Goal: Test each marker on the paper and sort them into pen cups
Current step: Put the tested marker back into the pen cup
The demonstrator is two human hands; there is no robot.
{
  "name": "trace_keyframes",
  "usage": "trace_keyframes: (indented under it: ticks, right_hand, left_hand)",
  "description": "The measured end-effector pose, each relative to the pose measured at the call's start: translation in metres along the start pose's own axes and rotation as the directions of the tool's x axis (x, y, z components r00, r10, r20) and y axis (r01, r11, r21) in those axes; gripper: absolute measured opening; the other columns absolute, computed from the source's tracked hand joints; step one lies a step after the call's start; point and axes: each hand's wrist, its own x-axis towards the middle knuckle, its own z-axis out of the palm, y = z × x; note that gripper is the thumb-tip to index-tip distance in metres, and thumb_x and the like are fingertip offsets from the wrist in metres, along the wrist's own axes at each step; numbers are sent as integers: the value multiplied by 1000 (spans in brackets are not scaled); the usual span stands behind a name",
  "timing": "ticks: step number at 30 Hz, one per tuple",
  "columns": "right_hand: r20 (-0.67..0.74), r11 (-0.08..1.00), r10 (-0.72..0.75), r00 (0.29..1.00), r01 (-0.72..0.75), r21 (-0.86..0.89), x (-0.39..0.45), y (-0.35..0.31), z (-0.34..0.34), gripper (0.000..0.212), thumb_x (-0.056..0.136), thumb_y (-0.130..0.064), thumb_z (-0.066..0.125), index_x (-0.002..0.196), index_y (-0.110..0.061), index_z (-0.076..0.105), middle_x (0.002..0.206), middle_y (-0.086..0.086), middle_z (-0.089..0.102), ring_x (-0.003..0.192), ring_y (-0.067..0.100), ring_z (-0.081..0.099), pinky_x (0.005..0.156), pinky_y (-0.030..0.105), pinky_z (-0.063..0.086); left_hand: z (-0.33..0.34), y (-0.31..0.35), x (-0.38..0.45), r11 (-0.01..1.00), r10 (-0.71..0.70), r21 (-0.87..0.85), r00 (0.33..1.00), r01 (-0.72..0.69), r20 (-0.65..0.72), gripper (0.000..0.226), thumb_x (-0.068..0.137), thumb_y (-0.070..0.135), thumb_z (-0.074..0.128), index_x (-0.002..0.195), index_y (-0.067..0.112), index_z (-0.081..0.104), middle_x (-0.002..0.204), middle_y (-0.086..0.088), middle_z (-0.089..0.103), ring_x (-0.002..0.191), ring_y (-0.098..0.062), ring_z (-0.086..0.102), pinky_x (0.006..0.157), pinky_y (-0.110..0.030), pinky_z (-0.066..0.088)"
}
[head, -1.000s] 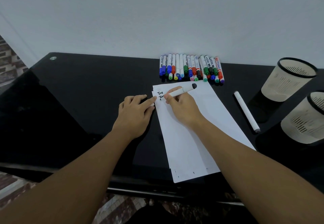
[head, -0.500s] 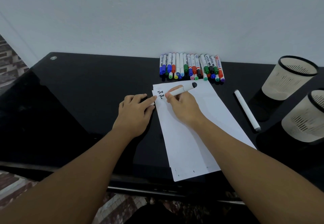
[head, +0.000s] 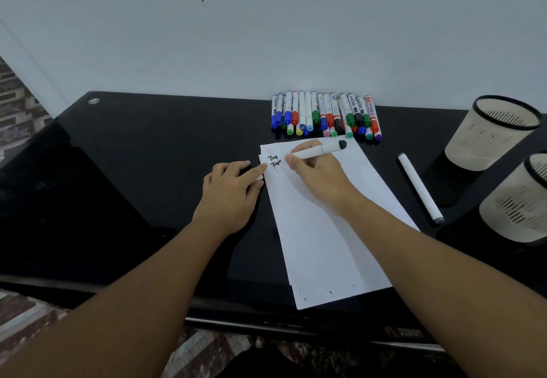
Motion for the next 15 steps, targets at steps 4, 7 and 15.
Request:
trace_keyframes:
  ticks: [4, 7, 15]
  right_hand:
    - [-40, 997, 3, 999, -6, -72, -1, 5, 8, 10, 102, -37, 62, 99, -28, 65, 94, -6, 70, 94, 11, 65, 92, 36, 54]
    - [-11, 993, 27, 1000, -28, -119, -2, 5, 10, 15, 104, -38, 58, 104, -25, 65, 97, -5, 71, 100, 15, 65, 99, 43, 52]
    - [-2, 988, 36, 999, -36, -152, 0, 7, 10, 19, 103, -41, 58, 108, -24, 66, 100, -3, 72, 103, 16, 66, 101, 46, 53]
  left_hand:
    - [0, -1, 1, 1000, -1, 6, 1000, 1, -1, 41, 106, 42, 41, 146, 46, 49, 149, 7, 47, 134, -20, 31, 112, -45, 27]
    - [1, -1, -1, 1000, 0, -8, 1000, 0, -9, 40, 106, 41, 43, 145, 45, 50, 148, 7, 48, 133, -20, 32, 112, -45, 27]
    - [2, -2, 0, 1000, -4, 1, 1000, 4, -1, 41, 106, 43, 41, 145, 46, 49, 149, 7, 47, 134, -20, 32, 112, -45, 27]
